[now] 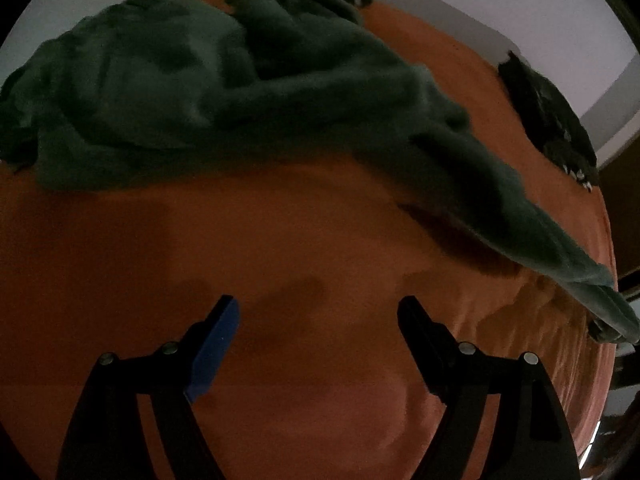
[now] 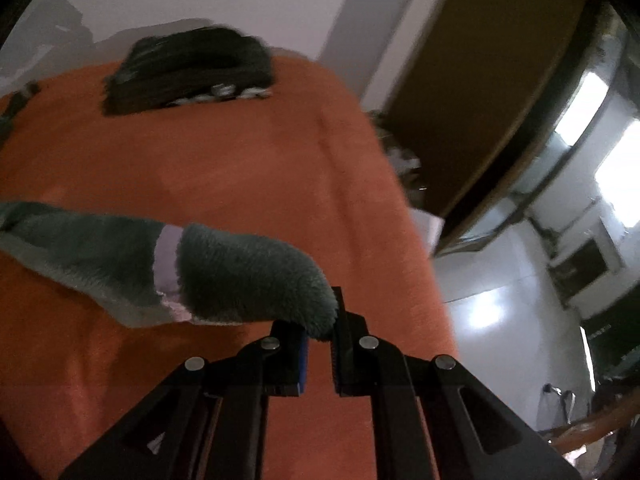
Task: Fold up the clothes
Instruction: 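Lift the held cuff with the right gripper and pull it across the bed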
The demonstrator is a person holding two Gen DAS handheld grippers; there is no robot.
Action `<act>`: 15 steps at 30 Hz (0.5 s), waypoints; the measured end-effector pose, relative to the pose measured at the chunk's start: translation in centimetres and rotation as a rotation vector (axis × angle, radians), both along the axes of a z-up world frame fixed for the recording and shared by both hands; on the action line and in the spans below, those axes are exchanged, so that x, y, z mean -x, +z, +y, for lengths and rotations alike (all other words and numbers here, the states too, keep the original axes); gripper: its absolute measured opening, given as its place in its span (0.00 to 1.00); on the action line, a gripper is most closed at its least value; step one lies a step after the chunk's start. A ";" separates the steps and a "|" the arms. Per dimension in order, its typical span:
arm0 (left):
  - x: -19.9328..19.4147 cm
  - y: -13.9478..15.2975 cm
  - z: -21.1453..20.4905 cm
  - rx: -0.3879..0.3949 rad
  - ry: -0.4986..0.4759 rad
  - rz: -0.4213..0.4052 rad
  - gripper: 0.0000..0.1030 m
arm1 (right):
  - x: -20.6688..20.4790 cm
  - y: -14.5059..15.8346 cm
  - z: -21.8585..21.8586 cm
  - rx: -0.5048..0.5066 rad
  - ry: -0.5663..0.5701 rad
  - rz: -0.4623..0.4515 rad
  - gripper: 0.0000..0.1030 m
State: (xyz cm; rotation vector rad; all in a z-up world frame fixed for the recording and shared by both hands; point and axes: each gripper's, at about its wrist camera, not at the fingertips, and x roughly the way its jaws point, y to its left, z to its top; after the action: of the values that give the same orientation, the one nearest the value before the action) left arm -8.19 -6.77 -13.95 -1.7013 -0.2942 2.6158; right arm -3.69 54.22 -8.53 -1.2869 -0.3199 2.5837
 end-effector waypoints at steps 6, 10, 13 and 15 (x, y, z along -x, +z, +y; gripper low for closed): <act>0.2 0.6 -0.8 0.011 0.014 0.019 0.80 | 2.0 -0.2 3.7 -0.036 -0.085 -0.005 0.07; -0.2 0.6 -1.5 0.014 0.002 0.011 0.80 | 2.4 -1.2 2.2 -0.025 -0.030 -0.070 0.14; -0.5 1.0 -2.0 0.011 -0.010 0.013 0.80 | 2.3 -0.8 0.0 0.020 0.051 -0.099 0.34; -0.5 1.3 -2.0 0.008 -0.019 0.018 0.80 | 2.1 0.3 -1.8 0.056 0.112 -0.086 0.49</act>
State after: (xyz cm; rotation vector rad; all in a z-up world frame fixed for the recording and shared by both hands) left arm -7.66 -8.77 -12.61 -1.6741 -0.2658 2.6209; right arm -5.75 52.37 -8.25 -1.4413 -0.3473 2.6523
